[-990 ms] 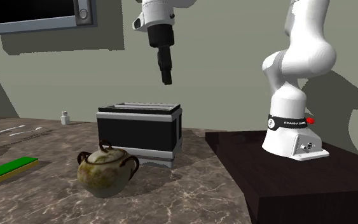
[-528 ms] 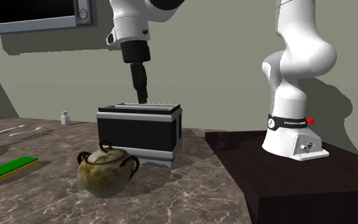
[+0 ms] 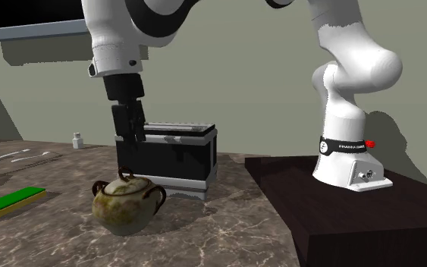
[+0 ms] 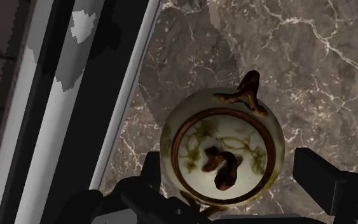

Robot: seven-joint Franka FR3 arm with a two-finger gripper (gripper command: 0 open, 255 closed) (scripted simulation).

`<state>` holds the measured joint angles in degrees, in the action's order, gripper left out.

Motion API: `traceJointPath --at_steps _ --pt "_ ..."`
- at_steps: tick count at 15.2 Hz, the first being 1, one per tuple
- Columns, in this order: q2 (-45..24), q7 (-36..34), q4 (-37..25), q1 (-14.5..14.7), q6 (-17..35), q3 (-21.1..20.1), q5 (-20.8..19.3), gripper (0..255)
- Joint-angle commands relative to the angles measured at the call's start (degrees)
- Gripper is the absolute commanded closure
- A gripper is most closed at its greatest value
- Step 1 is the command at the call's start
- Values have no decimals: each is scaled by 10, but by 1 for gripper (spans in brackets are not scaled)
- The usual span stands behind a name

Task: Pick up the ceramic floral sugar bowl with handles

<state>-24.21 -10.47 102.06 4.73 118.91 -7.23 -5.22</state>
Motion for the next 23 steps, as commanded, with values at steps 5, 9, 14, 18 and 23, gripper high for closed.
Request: traceJointPath --at_steps 5,9,14,18,23 --pt "-77 -7 -65 9 11 2 -6 0" --pt "-95 -9 -61 10 34 4 -9 0" --pt "-99 -9 -62 10 36 4 -10 255" --pt "-99 -9 -61 10 37 4 -10 255" --pt "-88 -8 -62 10 26 3 -8 255"
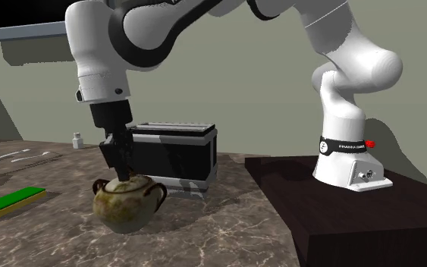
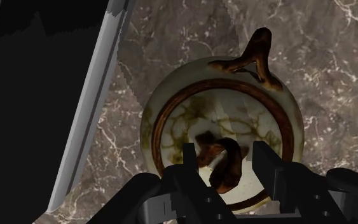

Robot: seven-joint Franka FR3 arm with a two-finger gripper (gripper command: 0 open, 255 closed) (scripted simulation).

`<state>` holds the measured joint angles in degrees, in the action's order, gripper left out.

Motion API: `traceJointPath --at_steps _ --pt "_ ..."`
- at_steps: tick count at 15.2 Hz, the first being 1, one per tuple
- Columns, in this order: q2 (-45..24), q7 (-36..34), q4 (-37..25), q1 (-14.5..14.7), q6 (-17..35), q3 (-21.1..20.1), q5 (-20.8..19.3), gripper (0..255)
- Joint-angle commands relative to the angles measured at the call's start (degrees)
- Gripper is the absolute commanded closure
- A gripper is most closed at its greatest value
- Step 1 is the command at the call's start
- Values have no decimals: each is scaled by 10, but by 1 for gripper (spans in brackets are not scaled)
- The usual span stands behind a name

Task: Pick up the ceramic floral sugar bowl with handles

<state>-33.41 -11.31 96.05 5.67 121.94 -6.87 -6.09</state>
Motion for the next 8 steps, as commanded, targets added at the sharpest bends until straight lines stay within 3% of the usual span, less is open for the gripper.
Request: traceJointPath --at_steps 1,8 --pt "8 0 -3 0 -10 -1 1 255" --pt "36 4 -15 -1 -50 -3 6 255"
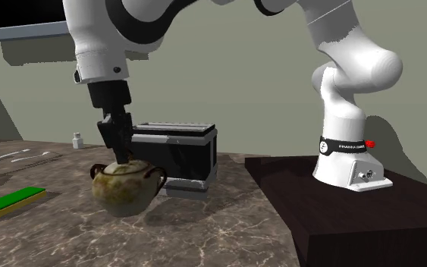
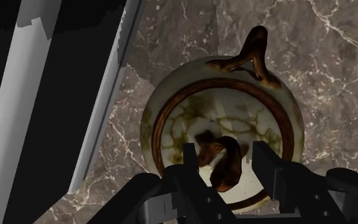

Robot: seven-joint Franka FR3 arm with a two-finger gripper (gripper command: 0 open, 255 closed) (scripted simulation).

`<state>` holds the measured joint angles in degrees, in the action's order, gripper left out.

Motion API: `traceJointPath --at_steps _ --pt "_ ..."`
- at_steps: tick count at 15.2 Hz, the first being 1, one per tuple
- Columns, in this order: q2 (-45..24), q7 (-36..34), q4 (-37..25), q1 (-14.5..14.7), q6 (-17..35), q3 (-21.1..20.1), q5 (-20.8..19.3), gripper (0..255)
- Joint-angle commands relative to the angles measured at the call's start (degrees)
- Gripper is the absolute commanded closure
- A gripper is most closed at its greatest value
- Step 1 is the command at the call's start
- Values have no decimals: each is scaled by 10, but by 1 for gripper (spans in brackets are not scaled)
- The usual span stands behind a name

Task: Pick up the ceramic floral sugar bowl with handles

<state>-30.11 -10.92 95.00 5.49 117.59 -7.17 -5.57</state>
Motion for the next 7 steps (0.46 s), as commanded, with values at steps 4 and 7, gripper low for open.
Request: traceJointPath --at_steps 4,7 --pt "18 2 -14 0 -31 -2 3 255" --pt "21 2 -18 0 -38 -2 4 255"
